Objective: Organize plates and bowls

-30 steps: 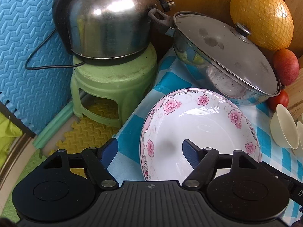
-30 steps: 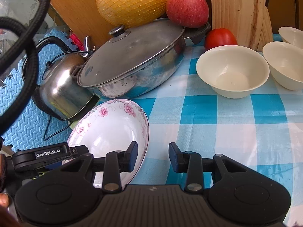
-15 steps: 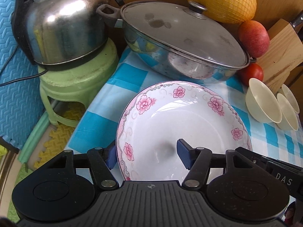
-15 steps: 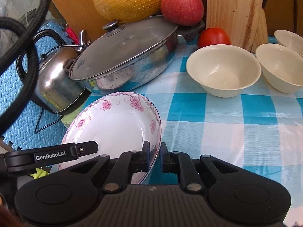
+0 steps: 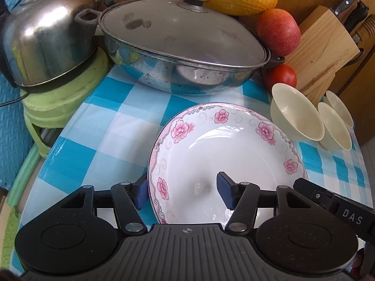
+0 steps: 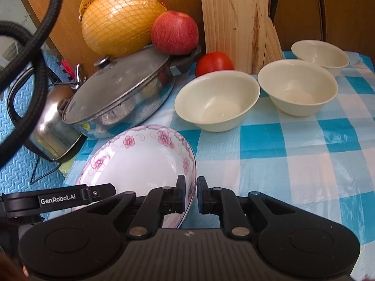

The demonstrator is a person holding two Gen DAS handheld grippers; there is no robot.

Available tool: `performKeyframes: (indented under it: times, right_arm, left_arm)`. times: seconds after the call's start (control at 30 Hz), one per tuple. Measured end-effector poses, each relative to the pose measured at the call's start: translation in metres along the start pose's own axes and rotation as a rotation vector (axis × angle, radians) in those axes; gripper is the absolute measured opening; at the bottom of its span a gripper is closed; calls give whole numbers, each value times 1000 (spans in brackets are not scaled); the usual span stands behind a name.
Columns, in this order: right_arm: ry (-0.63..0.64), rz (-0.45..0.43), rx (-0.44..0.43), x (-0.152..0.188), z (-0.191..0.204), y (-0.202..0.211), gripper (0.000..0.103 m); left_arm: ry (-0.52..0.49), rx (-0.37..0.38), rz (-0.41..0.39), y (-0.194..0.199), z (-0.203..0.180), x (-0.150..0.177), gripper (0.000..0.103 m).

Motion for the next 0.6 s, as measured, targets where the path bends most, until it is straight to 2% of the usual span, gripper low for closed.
performKeyframes:
  times: [0.07,0.2,0.37,0.4,0.5,0.6]
  right_arm:
    - [13,-33,5,-6,-1,9,12]
    - [-4,-20,7,-6,-9,15,12]
    - [-48,71,-5,12,-16,-2,12]
    - [-51,90,-15,15,-15,-8,6]
    - [33,65,45,14,-7,-13,6]
    - [7,57,27,7,-10,-15,6]
  left_arm:
    - [5,-3,-17,3,1,-1,66]
    - [-13,-17,-60,10,0,-3,68]
    - [-50,-44,-46,6,-8,3,74]
    - [-53,-55,-47,5,-10,3,75]
    - [-42,-67,-47,2,-11,1,76]
    - [-47,-77,-56,-4,-11,-1,76]
Point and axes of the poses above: each gripper's, at about its wrist camera, not at the fingertips, and y roughly against the way its jaws point, z to its left, x to its underside, the point moved 6 cm from there along -y, roughly the way its jaws point, and after that the axes turned 11 degrees about -x, right-handed, at the moved point
